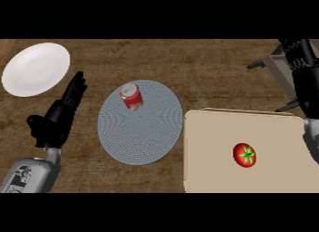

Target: Pick the tomato from the tray and place it in the tiered basket

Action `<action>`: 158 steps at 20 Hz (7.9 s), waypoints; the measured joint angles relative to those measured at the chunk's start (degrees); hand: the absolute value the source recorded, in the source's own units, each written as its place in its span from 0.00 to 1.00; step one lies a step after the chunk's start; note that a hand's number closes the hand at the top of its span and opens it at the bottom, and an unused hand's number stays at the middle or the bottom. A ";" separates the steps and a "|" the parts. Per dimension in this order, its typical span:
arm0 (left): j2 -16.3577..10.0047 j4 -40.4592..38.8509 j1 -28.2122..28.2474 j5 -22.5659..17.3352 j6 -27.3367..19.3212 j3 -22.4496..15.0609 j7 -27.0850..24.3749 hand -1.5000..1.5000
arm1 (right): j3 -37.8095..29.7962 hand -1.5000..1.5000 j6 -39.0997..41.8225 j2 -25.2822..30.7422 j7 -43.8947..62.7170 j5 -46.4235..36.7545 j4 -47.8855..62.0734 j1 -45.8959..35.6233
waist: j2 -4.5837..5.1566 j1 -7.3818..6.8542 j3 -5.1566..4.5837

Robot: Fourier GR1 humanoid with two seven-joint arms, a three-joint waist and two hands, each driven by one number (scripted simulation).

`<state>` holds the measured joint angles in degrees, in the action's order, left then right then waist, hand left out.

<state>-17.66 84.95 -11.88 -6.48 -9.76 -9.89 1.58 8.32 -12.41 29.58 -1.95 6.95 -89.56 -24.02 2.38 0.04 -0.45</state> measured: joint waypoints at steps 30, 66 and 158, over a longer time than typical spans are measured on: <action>6.16 2.03 2.90 5.17 -8.92 -1.54 -0.75 0.50 | -29.16 0.00 65.80 18.60 -6.81 25.61 4.28 19.24 | -2.88 1.58 0.63; 10.43 4.35 3.71 10.22 -4.62 1.26 1.06 0.50 | -21.15 0.00 61.55 8.74 -10.32 -31.86 -29.63 32.01 | -2.41 0.09 0.46; 16.45 4.23 3.66 16.56 0.62 6.58 0.86 0.50 | -5.50 1.00 26.74 -14.04 -27.40 -74.00 4.96 21.94 | -2.53 0.11 0.30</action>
<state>-1.21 89.19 -8.22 10.08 -9.13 -3.31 2.44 2.81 14.33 15.54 -29.35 -67.05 -84.60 -2.08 -0.15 0.16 -0.14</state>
